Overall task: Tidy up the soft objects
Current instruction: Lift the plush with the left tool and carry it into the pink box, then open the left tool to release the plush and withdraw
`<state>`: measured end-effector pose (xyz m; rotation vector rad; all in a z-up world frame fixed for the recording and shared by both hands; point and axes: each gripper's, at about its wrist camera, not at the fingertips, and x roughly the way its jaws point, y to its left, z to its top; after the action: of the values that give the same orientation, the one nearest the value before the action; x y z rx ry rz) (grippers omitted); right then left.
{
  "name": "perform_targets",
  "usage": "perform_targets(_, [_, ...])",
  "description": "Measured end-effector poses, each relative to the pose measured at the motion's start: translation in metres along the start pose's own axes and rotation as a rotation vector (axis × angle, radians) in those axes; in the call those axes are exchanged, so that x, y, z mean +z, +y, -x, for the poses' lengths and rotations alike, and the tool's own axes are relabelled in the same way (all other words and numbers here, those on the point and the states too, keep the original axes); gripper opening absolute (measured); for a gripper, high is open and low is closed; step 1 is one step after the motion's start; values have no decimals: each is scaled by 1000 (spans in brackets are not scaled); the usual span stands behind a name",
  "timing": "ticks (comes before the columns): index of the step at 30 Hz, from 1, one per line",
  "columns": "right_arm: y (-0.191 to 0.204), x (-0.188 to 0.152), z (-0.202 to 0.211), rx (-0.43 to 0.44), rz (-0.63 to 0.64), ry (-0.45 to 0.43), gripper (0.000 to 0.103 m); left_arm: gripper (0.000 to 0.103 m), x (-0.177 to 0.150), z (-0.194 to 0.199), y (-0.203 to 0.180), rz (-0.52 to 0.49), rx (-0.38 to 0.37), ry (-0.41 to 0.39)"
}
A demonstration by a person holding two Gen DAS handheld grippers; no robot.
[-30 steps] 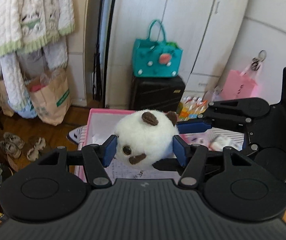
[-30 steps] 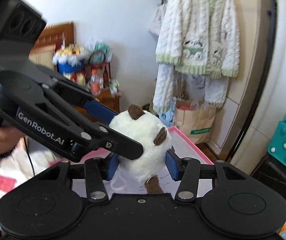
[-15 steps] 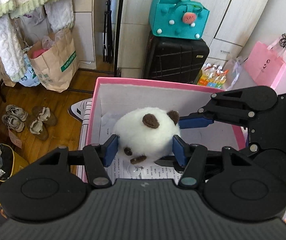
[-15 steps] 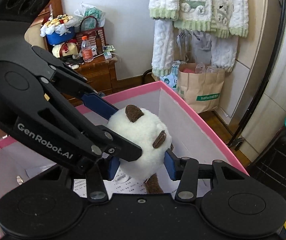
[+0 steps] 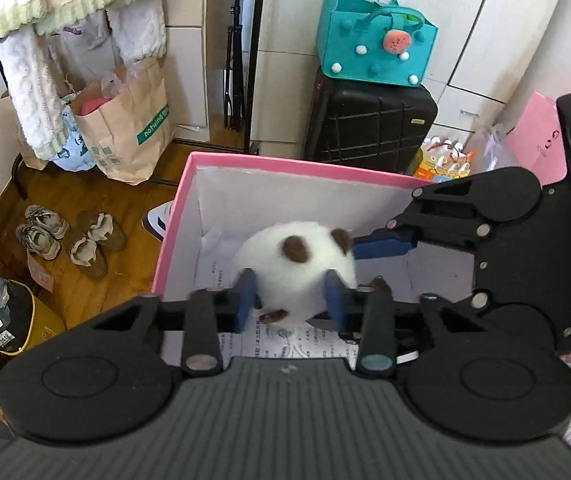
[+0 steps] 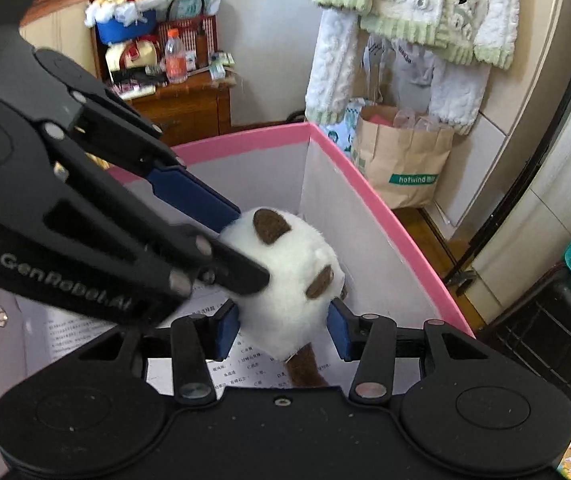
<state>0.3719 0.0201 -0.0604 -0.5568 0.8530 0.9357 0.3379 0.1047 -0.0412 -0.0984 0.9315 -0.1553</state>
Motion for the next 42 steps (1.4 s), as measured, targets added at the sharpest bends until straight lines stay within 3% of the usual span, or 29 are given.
perform_targets(9, [0, 18, -15, 22, -23, 95, 50, 25, 2, 3, 10, 37, -2, -10])
perform_targets(12, [3, 25, -18, 25, -15, 92, 50, 25, 3, 4, 10, 29, 32, -29])
perform_targets(20, [6, 28, -20, -79, 14, 104, 53, 25, 5, 10, 19, 61, 53, -55])
perform_targets(31, [13, 7, 55, -38, -127, -13, 54, 26, -8, 35, 8, 17, 38, -40])
perform_targets(42, [50, -12, 119, -52, -153, -77, 54, 31, -25, 80, -11, -33, 35, -38])
